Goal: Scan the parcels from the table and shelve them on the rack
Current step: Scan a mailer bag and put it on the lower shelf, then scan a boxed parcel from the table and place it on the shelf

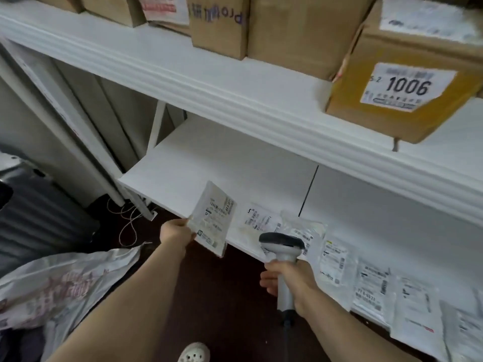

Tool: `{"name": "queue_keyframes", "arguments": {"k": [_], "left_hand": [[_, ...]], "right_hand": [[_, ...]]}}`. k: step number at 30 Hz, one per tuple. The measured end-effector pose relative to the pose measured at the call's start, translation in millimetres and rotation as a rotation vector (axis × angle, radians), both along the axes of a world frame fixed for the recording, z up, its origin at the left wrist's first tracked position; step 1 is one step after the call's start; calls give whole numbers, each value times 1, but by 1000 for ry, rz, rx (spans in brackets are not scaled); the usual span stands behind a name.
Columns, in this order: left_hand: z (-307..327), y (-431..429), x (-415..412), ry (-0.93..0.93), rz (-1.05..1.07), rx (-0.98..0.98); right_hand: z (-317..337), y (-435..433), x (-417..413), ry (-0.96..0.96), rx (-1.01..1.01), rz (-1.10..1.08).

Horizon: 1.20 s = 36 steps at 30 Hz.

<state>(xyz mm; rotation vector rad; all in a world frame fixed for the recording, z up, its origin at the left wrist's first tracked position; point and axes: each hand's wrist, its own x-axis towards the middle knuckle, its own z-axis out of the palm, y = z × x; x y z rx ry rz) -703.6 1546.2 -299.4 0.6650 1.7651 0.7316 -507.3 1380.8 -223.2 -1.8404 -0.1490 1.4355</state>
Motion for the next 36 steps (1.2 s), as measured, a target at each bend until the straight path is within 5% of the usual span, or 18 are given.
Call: {"name": "queue_keyframes", "arguments": {"k": [9, 17, 26, 36], "left_hand": [[-106, 81, 25, 51, -118, -20], [-133, 101, 32, 124, -339, -93], [-38, 62, 56, 343, -798, -209], [105, -53, 136, 236, -1119, -181]], "right_hand": [[-97, 69, -13, -24, -28, -36], [-128, 78, -13, -49, -75, -60], [-44, 52, -18, -21, -101, -139], [86, -46, 2, -49, -29, -318]]}}
